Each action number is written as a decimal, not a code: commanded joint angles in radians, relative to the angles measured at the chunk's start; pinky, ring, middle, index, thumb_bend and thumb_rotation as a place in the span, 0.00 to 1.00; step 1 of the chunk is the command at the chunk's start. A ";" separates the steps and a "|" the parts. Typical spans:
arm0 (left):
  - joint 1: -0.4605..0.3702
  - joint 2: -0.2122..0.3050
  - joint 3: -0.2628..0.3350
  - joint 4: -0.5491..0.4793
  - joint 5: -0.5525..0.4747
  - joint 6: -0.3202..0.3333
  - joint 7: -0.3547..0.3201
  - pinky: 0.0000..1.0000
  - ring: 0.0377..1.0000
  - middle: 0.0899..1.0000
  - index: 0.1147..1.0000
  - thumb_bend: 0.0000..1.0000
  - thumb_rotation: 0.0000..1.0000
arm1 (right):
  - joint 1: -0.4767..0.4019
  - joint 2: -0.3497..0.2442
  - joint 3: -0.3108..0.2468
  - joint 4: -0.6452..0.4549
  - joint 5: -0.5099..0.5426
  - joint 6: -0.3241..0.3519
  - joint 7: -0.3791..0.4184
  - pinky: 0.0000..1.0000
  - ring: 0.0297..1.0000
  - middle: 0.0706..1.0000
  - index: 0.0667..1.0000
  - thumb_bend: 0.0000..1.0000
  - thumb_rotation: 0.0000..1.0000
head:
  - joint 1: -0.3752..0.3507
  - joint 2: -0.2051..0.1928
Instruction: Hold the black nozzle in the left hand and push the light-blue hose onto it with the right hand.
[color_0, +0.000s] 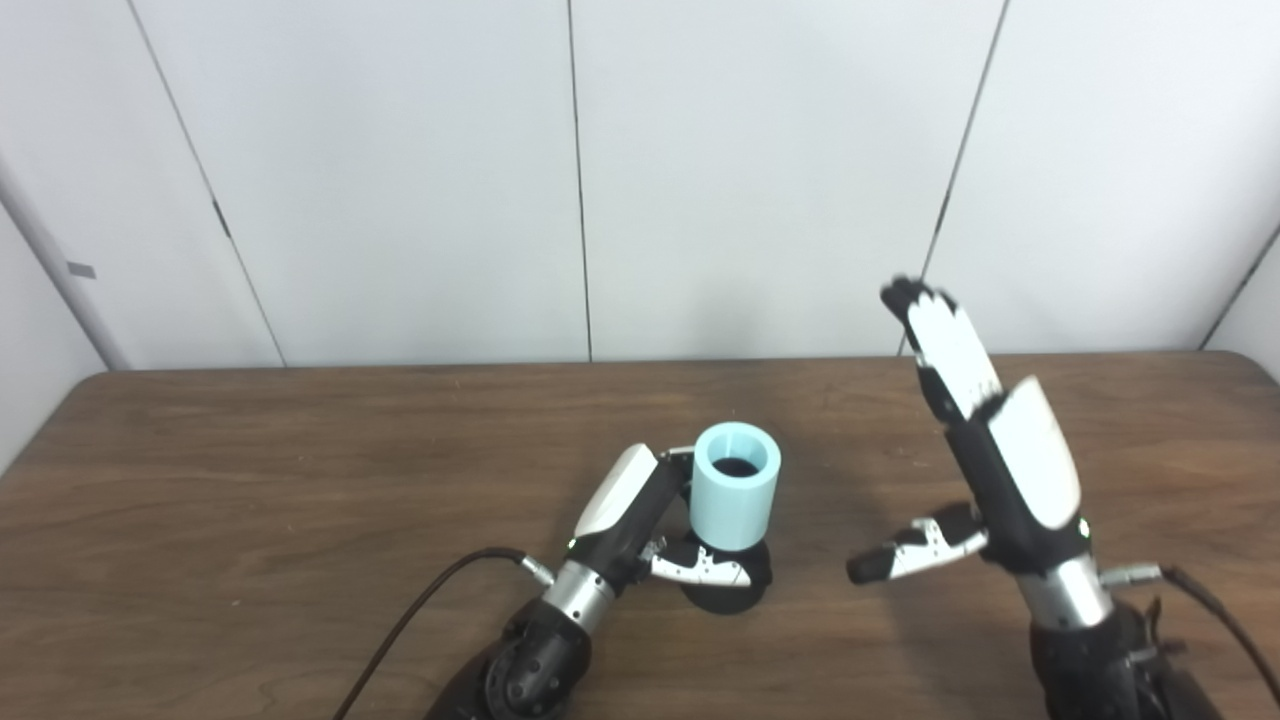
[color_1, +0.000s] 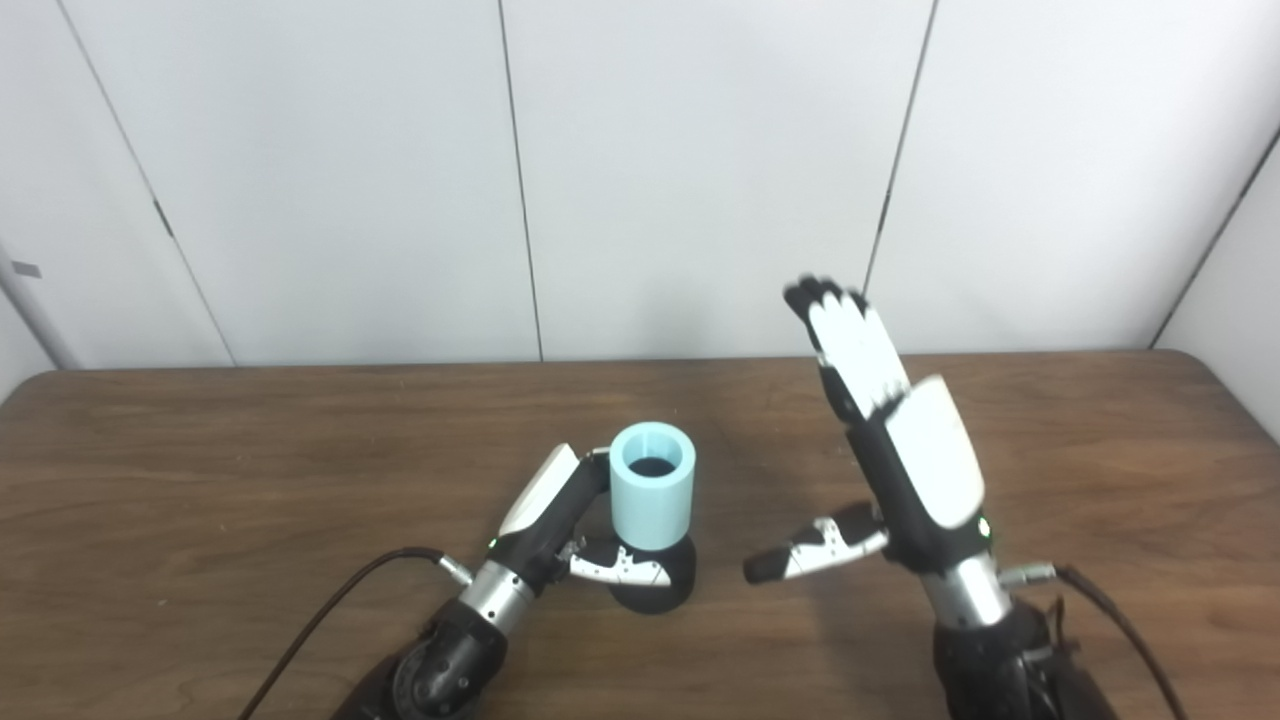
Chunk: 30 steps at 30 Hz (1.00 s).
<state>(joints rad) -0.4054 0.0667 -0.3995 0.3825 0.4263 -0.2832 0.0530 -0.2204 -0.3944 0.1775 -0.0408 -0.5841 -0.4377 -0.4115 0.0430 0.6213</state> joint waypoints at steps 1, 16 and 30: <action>0.105 0.036 -0.025 0.069 0.030 0.037 -0.047 0.38 0.44 0.45 0.43 0.51 0.08 | -0.008 0.006 -0.025 -0.004 0.049 -0.029 0.015 1.00 1.00 1.00 1.00 0.99 0.82 | 0.001 0.001; 0.149 0.110 0.081 -0.107 -0.105 -0.103 -0.120 0.89 0.98 1.00 1.00 1.00 0.58 | 0.135 0.181 -0.097 0.104 0.328 0.023 0.152 1.00 1.00 1.00 1.00 0.95 0.80 | -0.009 -0.002; 0.178 0.020 0.287 -0.145 -0.326 -0.176 -0.092 0.95 1.00 1.00 1.00 1.00 0.74 | 0.142 0.213 -0.142 0.152 0.368 0.035 0.234 0.98 1.00 1.00 1.00 0.92 0.84 | 0.008 -0.007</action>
<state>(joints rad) -0.2708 0.1016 -0.1121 0.2317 0.0854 -0.4262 -0.0599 -0.1113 -0.2049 0.0237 0.0487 -0.2004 -0.3652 -0.1815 0.0476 0.6151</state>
